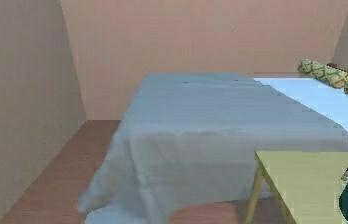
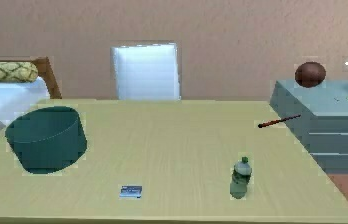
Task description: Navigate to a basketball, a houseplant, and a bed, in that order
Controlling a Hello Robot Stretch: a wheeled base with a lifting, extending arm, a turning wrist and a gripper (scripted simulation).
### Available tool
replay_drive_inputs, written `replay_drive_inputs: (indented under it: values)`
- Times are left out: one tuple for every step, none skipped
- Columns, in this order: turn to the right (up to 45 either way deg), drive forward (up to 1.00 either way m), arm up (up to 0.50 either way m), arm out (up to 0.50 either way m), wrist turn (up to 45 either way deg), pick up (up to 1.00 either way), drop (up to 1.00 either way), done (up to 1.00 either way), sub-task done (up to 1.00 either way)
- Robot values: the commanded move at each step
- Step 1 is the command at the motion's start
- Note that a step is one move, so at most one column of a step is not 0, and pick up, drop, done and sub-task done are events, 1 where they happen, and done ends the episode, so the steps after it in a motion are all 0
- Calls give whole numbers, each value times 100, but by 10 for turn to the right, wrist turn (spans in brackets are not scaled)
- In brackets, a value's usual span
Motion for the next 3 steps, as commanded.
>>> replay_drive_inputs:
  values:
    - [0,45,0,0,0,0,0,0,0]
    - [270,0,0,0,0,0,0,0,0]
    - [0,0,0,0,0,0,0,100,0]
